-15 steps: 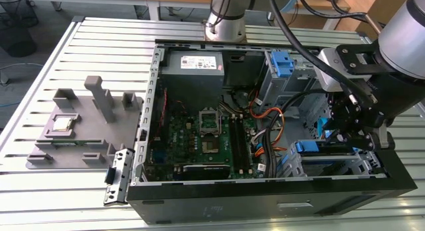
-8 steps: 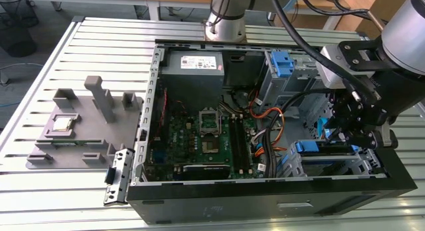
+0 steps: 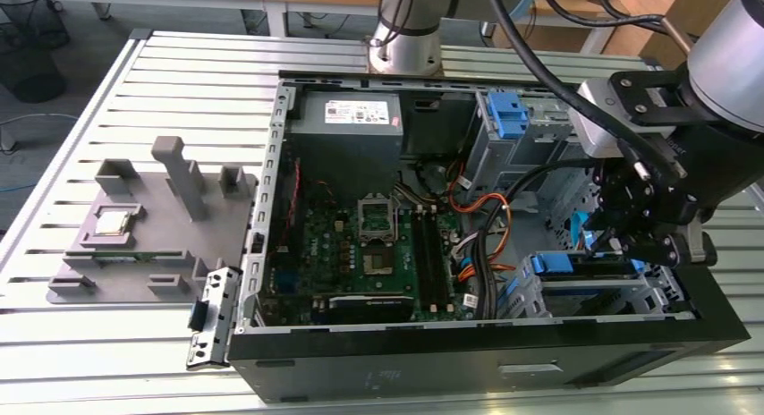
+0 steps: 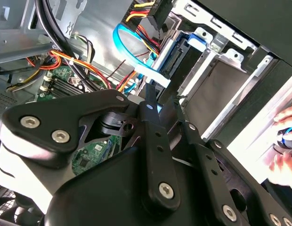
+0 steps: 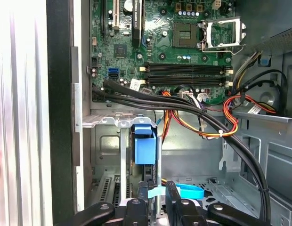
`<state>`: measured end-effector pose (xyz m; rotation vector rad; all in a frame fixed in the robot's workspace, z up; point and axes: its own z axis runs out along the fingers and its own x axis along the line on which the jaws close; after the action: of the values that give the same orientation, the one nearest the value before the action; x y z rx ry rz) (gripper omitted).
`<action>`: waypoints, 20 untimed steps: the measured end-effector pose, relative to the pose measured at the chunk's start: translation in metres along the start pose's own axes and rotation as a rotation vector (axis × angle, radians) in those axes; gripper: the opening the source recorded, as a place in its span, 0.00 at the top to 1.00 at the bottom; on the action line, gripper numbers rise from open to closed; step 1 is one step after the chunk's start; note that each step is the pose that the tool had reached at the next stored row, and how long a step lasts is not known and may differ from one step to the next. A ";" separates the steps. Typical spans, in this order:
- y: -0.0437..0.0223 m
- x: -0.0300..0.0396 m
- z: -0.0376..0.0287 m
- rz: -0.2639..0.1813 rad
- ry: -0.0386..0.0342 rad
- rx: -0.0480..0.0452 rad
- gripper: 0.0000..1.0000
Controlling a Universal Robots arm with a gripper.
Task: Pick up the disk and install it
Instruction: 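Insert the first disk wire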
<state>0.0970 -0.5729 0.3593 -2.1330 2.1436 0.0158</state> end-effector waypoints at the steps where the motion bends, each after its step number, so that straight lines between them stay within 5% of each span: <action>1: 0.0000 0.0000 0.0001 0.000 -0.0003 0.0000 0.71; 20: -0.0014 -0.0002 -0.0020 0.000 -0.0004 0.0000 0.71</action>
<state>0.0982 -0.5729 0.3614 -2.1327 2.1433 0.0162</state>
